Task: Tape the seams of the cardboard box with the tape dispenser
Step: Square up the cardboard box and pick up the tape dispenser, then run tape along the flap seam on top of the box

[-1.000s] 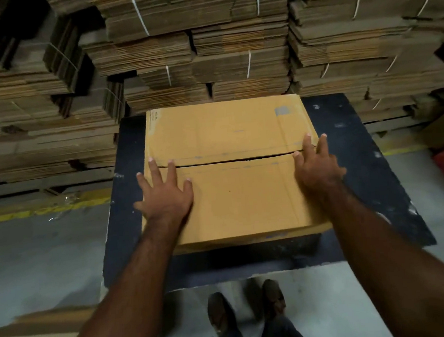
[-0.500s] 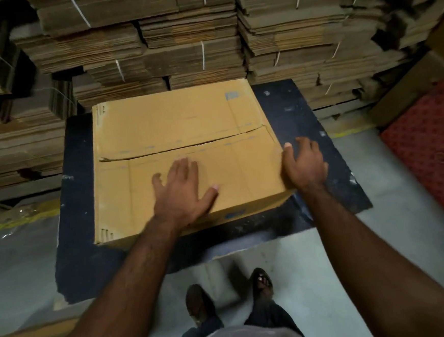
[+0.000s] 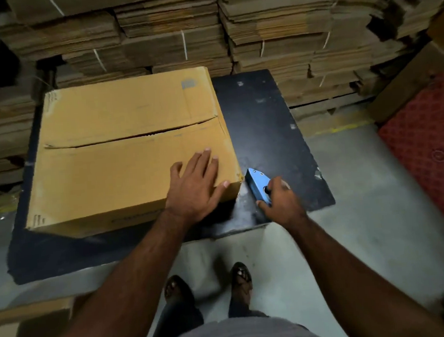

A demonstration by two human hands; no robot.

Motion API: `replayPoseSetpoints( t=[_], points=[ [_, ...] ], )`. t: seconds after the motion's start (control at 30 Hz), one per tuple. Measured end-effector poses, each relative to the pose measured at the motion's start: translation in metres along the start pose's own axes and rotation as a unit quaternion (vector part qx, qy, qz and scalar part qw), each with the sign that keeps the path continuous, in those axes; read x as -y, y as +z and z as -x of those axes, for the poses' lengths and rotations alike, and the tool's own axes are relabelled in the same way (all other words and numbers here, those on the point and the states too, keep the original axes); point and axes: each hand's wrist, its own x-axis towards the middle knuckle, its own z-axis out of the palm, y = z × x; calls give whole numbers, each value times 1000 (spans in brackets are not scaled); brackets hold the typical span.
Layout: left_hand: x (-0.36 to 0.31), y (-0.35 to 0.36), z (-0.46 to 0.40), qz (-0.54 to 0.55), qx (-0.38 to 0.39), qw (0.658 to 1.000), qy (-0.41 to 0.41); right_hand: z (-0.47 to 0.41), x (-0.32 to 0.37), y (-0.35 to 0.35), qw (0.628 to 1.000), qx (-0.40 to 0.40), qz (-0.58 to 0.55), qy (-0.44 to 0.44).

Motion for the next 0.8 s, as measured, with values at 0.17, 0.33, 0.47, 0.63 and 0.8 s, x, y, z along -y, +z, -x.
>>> replayPoseSetpoints(
  t=[0.17, 0.33, 0.47, 0.63, 0.8],
  points=[
    [-11, -1, 5, 22, 34, 998, -38, -14, -4, -2, 999, 50, -3, 16],
    [-21, -20, -11, 255, -8, 957, -136, -45, -8, -52, 989, 53, -100, 98],
    [-24, -47, -36, 448, -42, 867, -214, -69, 14, -110, 957, 59, -274, 75],
    [-24, -97, -80, 626, -58, 713, -309, -72, 85, -170, 926, 55, -373, -24],
    [-5, -141, -97, 731, -70, 598, -322, -61, 151, -181, 908, 69, -402, -94]
  ],
)
